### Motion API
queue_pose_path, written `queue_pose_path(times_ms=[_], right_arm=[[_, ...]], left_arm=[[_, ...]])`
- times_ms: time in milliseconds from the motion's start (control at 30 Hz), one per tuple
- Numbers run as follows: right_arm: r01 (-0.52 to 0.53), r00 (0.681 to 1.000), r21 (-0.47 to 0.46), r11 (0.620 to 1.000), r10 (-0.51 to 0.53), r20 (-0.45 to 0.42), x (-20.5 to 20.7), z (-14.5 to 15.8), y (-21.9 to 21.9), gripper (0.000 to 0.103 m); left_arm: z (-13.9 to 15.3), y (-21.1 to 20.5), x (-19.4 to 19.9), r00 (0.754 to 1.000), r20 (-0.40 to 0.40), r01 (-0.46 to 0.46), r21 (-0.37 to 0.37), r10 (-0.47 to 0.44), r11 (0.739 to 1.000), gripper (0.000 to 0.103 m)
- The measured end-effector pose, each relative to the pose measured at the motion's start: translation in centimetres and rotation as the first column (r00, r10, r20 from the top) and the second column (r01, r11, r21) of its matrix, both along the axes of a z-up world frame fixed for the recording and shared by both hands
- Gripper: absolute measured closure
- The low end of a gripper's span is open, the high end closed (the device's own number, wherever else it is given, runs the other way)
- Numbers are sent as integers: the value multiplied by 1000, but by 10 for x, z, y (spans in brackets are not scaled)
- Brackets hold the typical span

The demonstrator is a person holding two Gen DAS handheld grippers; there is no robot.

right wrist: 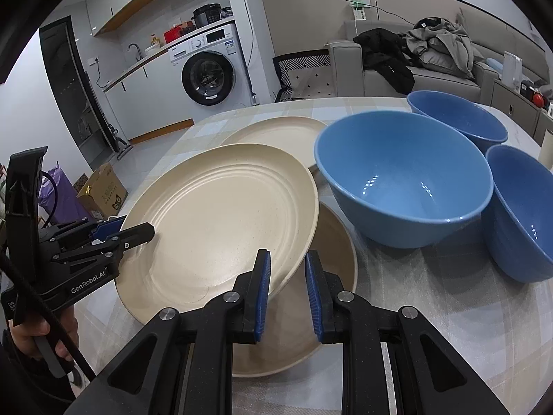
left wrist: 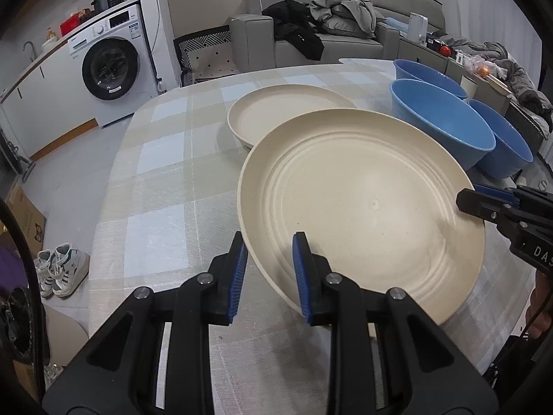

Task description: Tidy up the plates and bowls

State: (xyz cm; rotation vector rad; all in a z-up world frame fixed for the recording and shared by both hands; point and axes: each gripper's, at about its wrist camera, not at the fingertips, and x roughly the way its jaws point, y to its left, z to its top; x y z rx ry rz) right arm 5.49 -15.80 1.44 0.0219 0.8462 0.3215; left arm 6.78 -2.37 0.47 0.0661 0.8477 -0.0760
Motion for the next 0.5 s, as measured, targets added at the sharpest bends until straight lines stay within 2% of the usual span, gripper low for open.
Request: queue_pose_path(times_ms=[500], right_arm=[[19,999,-24,1000,-19,-26,-6,-13,-5,82]], left_arm=[[-14,-11,5,999,-33,29,36,-28,999,80]])
